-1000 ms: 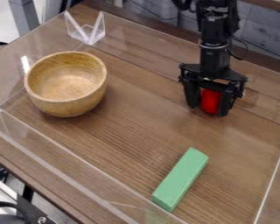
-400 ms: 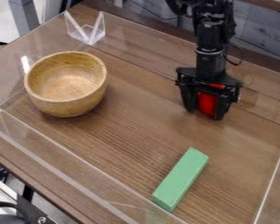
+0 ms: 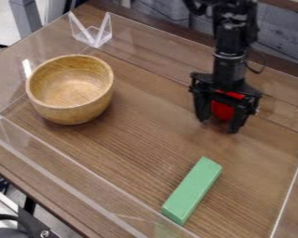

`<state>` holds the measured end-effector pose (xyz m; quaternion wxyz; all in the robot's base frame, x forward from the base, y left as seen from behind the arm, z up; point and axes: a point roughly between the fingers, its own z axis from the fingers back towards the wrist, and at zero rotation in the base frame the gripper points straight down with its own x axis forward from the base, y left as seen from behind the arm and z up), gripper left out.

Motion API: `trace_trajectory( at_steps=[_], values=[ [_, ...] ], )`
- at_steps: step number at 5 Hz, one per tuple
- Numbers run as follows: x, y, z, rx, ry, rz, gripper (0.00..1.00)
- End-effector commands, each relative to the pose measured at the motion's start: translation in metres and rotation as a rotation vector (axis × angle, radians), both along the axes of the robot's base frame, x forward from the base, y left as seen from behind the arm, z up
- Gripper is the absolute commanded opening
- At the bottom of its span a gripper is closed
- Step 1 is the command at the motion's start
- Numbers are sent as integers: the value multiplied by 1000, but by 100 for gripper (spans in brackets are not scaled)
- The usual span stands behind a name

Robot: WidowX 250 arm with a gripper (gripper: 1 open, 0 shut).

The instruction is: Move the red fruit to the right

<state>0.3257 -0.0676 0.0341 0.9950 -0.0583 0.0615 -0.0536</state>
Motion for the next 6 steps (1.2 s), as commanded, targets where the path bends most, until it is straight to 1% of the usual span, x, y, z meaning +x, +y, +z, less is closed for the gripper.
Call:
trace_trajectory(
  at_steps=[1,2,3,5,6],
  values=[
    [10,-8,41,-18,-100,-46,100],
    [3,-3,62,-27,-125,-76,100],
    [-6,4,77,-32,-135,-116,100],
    [-17,10,84,-32,-132,-144,100],
    [-22,4,81,-27,-136,-124,100]
  ],
)
